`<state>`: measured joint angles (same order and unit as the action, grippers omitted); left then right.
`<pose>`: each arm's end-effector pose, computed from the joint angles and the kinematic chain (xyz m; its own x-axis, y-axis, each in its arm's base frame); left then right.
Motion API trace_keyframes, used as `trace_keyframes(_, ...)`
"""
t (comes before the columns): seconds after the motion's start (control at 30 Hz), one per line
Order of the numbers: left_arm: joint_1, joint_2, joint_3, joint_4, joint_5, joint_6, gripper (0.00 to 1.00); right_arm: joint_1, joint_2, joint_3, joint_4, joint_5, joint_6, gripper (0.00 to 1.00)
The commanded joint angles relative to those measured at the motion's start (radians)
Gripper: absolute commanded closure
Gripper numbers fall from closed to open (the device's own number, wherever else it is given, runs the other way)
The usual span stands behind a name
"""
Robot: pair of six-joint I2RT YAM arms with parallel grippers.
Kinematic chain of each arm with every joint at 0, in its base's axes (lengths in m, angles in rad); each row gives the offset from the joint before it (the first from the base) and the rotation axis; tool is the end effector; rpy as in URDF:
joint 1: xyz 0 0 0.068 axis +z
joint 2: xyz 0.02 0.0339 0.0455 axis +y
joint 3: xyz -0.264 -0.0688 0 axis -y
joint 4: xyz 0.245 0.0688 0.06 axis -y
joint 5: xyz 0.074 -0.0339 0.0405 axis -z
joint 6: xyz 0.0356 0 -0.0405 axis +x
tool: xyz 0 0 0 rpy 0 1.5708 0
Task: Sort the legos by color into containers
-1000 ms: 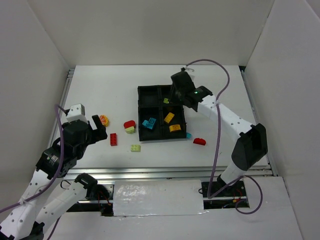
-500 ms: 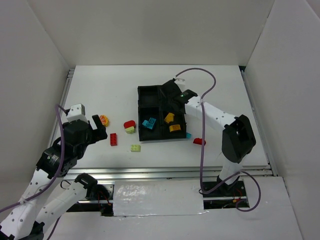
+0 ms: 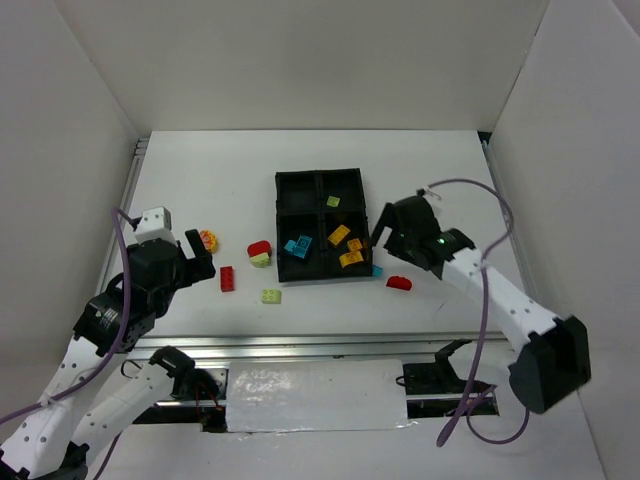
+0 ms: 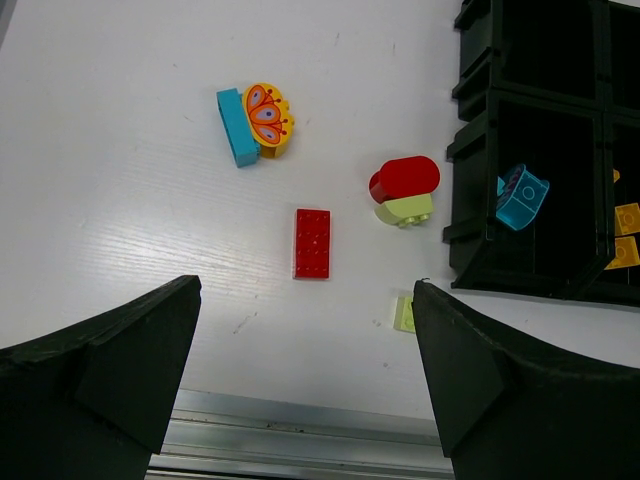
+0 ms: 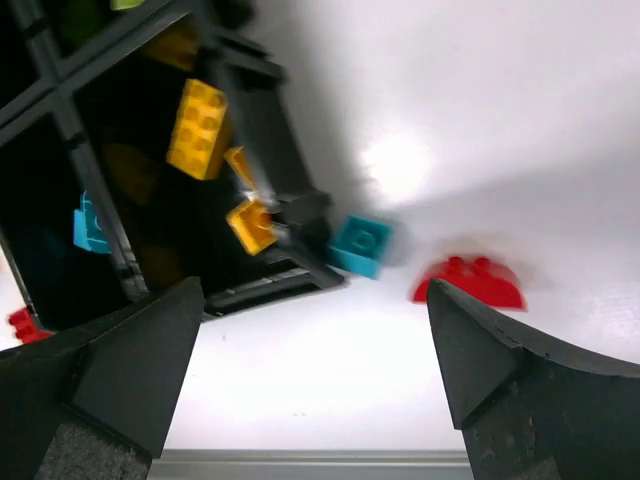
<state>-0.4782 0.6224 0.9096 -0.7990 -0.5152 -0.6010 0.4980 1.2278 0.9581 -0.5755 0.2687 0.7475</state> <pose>0.1102 -0.0373 0.3429 -0.3694 -0.3628 -0.8555 -0.2302 0.9277 -0.2940 0.2287 0.1136 0.2736 -0.6899 0.3709 -0.6217 0.2226 0.9258 0.3055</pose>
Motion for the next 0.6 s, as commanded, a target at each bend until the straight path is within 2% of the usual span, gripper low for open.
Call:
trace_keyframes(0.0, 0.007, 0.002, -0.003, 0.034, 0.006, 0.020, 0.01, -0.093, -0.181, -0.178, 0.164, -0.222, 0.108, 0.00)
trace_keyframes(0.03, 0.007, 0.002, -0.003, 0.035, 0.010, 0.021, 0.00, -0.101, -0.213, -0.246, 0.204, -0.239, 0.134, 0.00)
trace_keyframes(0.17, 0.007, -0.003, -0.005, 0.035, 0.006, 0.018, 0.00, -0.116, -0.329, -0.321, 0.212, -0.214, 0.304, 0.00)
trace_keyframes(0.3, 0.009, -0.013, -0.006, 0.032, 0.001, 0.014, 0.01, -0.122, -0.515, -0.448, 0.270, -0.241, 0.565, 0.00)
trace_keyframes(0.43, 0.009, -0.010, -0.006, 0.030, 0.000, 0.014, 0.01, -0.124, -0.675, -0.577, 0.252, -0.094, 0.867, 0.00)
trace_keyframes(0.57, 0.009, -0.004, -0.005, 0.030, 0.003, 0.013, 0.01, -0.122, -0.754, -0.653, 0.272, -0.034, 1.045, 0.00)
